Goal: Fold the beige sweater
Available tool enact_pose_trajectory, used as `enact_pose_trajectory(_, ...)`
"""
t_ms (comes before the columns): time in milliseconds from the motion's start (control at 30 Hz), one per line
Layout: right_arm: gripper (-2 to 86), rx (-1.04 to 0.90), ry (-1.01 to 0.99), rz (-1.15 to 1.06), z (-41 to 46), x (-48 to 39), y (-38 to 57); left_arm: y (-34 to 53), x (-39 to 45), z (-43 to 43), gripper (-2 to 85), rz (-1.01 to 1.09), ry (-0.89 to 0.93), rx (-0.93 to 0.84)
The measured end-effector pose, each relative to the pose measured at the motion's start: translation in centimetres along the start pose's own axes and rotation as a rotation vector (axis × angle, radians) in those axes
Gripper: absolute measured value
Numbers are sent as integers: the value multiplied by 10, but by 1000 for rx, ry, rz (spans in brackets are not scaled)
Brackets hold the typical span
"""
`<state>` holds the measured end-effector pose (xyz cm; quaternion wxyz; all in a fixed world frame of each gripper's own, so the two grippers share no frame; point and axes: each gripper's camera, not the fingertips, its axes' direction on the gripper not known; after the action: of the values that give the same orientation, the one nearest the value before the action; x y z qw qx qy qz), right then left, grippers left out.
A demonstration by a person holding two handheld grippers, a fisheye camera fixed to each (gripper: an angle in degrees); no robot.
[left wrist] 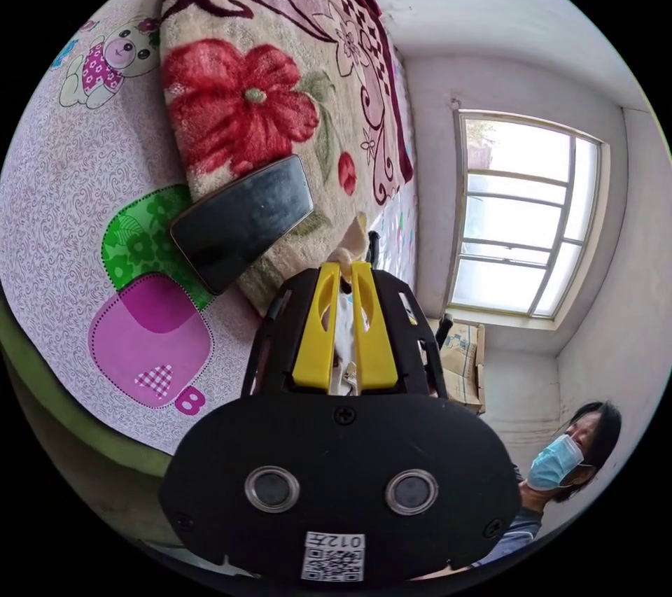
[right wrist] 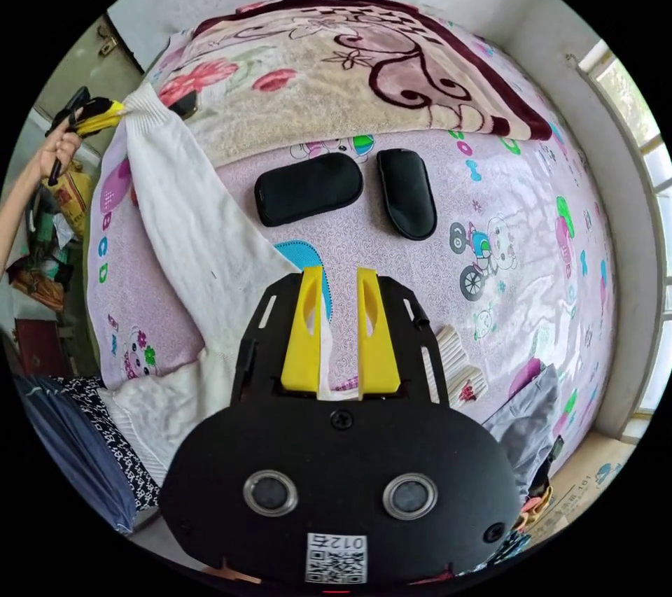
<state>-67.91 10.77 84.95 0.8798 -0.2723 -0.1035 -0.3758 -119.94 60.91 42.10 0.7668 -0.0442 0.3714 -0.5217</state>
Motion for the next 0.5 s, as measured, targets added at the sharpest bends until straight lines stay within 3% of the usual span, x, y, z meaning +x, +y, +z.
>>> enact_pose_trajectory(200, 60, 84, -127, 16, -13, -55, 58, -5, 5, -31, 18, 57, -145, 79)
enact_pose_trajectory(367, 46, 112, -187, -13, -5, -111, 75, 8, 34, 14, 39, 239, -515, -83)
enact_pose_trajectory(500, 32, 114, -155, -59, -1, -151, 86, 21, 22, 47, 63, 137, -464, -108)
